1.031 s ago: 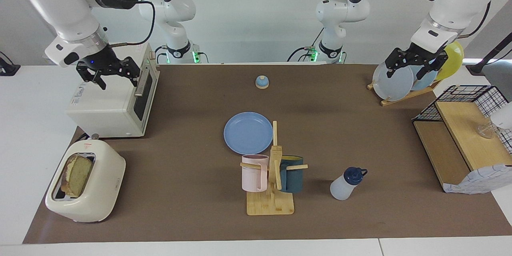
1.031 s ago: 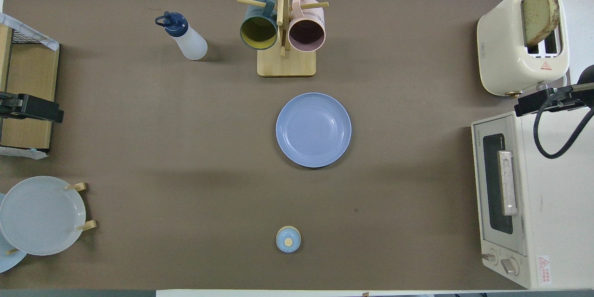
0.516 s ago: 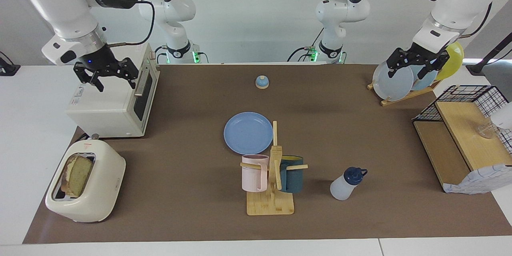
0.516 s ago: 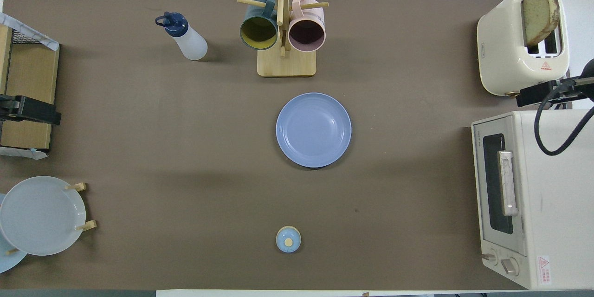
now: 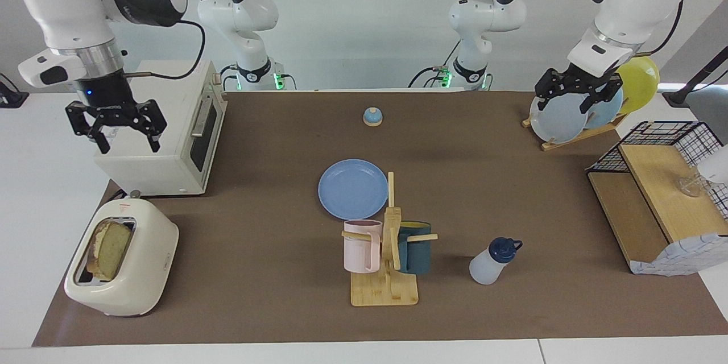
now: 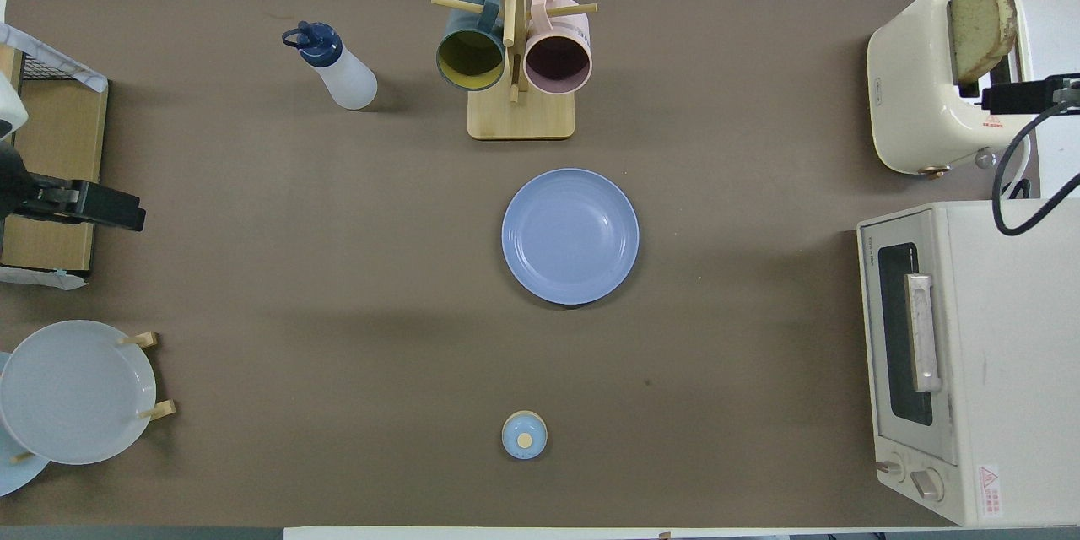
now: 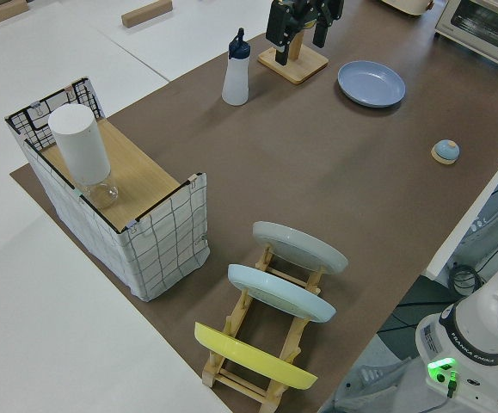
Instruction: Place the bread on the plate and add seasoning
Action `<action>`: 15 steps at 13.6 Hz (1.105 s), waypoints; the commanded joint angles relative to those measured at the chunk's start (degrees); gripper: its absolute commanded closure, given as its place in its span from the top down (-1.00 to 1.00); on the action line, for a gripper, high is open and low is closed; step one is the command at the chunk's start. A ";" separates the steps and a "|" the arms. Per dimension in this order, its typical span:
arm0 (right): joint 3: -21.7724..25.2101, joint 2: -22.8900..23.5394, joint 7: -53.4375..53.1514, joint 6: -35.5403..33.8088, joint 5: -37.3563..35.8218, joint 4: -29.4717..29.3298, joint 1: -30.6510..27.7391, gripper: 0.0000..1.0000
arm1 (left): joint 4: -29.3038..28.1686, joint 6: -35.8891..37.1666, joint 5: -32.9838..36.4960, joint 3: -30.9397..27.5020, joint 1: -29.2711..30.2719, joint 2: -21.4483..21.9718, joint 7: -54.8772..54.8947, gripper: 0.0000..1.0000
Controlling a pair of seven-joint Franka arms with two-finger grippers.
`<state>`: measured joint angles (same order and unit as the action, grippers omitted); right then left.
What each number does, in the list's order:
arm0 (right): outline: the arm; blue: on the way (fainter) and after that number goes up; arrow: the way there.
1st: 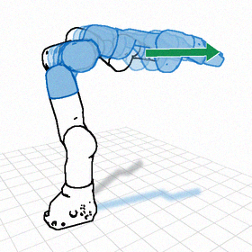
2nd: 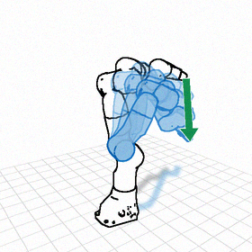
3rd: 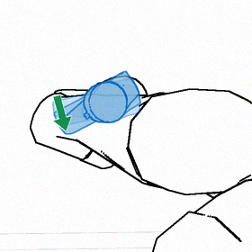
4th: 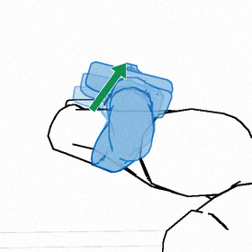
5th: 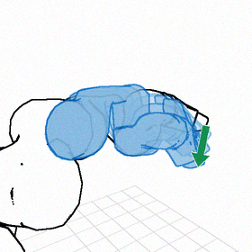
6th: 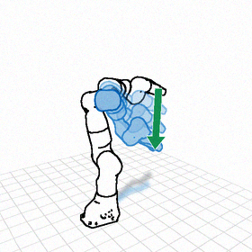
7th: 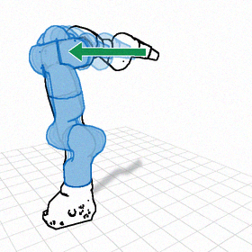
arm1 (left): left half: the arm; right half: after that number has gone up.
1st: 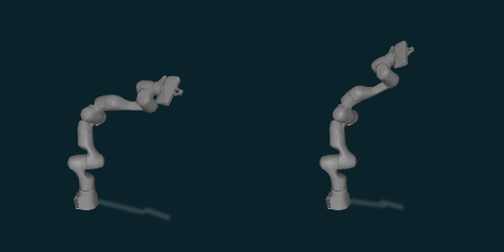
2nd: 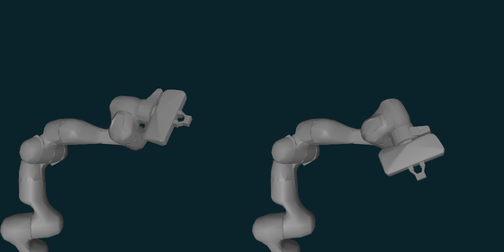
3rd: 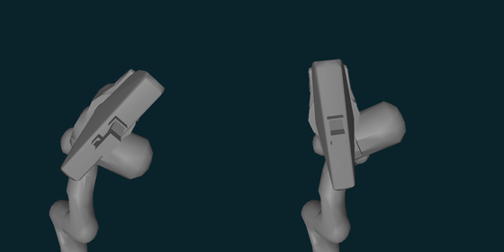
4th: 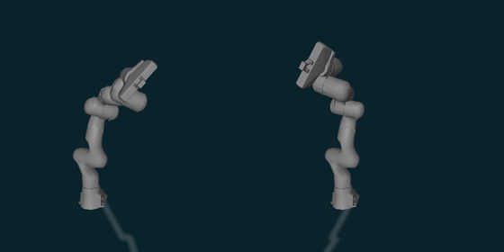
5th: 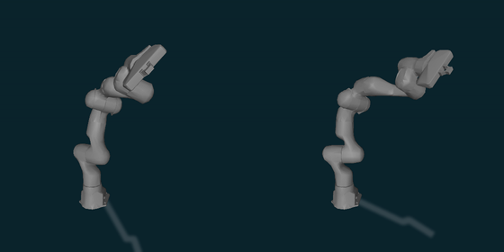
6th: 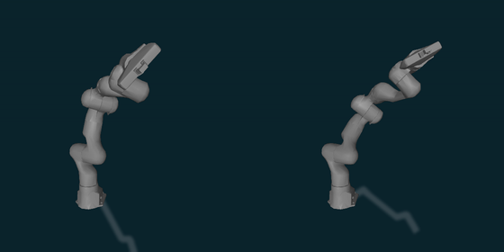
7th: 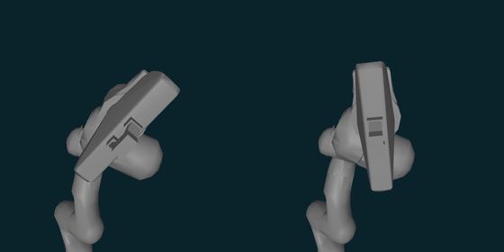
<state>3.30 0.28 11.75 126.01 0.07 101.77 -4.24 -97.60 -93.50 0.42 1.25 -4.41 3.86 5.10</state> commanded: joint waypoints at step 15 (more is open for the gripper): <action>-1.10 16.33 8.55 22.80 7.05 -3.59 -4.72 -0.83 | -40.12 -79.17 -0.07 -0.28 -12.28 -1.91 -12.48 1.00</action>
<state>2.90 15.92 18.66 149.73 5.59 99.62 -8.04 -135.53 -164.91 0.42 1.70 -15.86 4.35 -6.31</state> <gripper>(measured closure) 0.546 0.000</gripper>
